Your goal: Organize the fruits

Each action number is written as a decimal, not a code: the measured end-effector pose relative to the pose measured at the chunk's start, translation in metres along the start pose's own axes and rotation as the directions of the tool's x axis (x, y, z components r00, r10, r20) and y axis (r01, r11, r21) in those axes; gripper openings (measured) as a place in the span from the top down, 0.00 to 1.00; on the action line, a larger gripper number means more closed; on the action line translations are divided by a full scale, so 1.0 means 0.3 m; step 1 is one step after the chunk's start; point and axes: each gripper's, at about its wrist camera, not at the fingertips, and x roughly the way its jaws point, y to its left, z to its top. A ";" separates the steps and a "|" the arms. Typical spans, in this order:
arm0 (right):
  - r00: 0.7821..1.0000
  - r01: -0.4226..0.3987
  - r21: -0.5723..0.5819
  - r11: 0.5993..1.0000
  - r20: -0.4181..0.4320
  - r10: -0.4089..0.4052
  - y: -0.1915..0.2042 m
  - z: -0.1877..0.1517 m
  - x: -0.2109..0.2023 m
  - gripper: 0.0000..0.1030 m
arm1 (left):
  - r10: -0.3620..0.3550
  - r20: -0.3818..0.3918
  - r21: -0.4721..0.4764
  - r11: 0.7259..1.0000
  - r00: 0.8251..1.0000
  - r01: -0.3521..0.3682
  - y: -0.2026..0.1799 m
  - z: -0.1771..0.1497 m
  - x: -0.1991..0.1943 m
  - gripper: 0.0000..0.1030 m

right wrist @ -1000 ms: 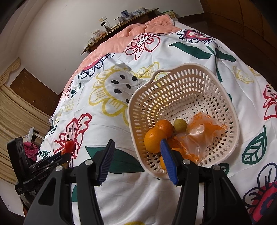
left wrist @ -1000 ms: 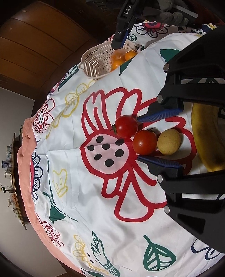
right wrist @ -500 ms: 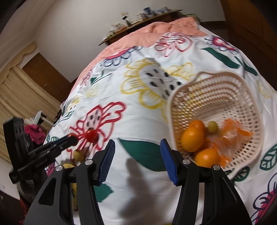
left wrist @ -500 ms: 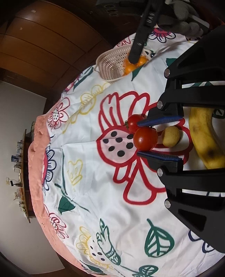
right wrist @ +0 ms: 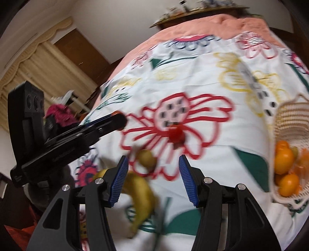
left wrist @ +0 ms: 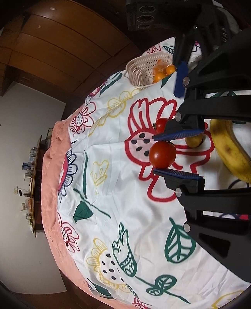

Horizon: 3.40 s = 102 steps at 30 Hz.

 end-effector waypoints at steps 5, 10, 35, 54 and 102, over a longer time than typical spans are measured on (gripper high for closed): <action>0.998 -0.034 -0.016 0.999 -0.060 0.033 0.068 0.016 0.070 0.48 | -0.001 0.024 -0.027 1.000 1.000 0.002 0.033 0.000 -0.029 0.71; 0.997 -0.002 -0.032 0.999 -0.080 0.000 0.094 0.033 0.128 0.52 | -0.008 0.032 -0.039 0.999 0.999 0.009 0.054 -0.004 -0.039 0.71; 0.974 0.194 -0.145 0.970 -0.091 -0.208 0.118 0.030 0.213 0.50 | -0.018 0.023 -0.057 0.998 1.000 0.019 0.061 -0.017 -0.021 0.71; 0.986 0.157 -0.122 0.980 -0.042 -0.163 0.108 0.009 0.145 0.73 | -0.020 0.021 -0.051 0.998 1.000 0.021 0.050 -0.022 -0.025 0.71; 0.972 0.199 -0.117 0.973 -0.101 -0.211 0.082 0.042 0.202 0.59 | -0.031 0.042 -0.047 0.998 0.999 0.033 0.037 -0.016 -0.057 0.71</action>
